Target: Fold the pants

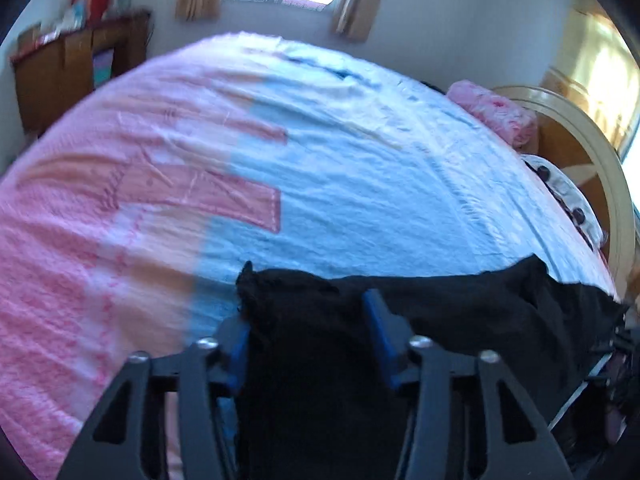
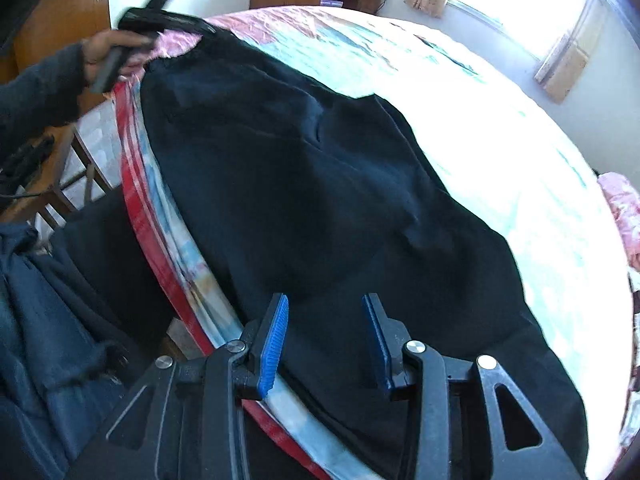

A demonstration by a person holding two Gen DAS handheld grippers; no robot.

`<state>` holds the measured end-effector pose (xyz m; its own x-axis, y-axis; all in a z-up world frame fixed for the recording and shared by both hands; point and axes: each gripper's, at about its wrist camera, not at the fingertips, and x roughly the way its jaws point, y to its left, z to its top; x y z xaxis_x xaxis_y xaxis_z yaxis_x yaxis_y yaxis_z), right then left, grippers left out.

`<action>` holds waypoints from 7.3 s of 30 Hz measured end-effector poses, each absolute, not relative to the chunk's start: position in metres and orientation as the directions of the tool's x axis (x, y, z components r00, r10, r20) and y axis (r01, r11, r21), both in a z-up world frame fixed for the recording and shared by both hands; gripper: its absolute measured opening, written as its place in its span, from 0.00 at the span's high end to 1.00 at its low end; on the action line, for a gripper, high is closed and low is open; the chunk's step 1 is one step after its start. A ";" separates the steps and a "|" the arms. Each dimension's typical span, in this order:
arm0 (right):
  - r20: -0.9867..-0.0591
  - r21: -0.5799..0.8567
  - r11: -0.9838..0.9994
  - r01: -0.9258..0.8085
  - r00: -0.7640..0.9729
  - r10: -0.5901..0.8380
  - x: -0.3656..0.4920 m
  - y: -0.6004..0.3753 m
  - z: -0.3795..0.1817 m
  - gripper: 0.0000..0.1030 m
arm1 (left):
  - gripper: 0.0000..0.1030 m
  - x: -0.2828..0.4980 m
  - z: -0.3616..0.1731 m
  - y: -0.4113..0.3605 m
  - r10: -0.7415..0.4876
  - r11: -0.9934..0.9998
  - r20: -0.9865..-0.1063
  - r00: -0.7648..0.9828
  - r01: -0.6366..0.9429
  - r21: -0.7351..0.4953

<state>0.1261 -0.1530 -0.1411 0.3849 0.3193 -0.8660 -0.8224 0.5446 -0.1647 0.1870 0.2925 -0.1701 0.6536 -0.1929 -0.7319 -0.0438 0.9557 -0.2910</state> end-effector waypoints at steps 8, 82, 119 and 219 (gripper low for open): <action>-0.848 -0.020 0.641 -0.768 0.352 0.396 0.168 -0.150 -0.131 0.61 | 0.77 0.185 -0.158 0.288 -0.206 0.954 -0.744 0.635 -0.038 -0.297; -0.755 0.290 0.957 0.000 0.614 0.229 0.167 -0.465 -0.047 0.36 | 0.05 0.161 -0.122 -0.028 -0.325 0.870 -0.648 0.689 0.486 0.080; -0.654 0.519 0.804 0.290 0.741 0.155 0.093 -0.622 -0.094 0.89 | 0.76 0.130 -0.170 -0.175 -0.560 0.567 -0.764 0.319 0.820 -0.074; -0.683 0.372 0.909 0.188 0.719 0.131 0.177 -0.616 -0.054 0.95 | 0.20 0.100 -0.175 -0.188 -0.519 0.527 -0.711 0.474 0.833 0.171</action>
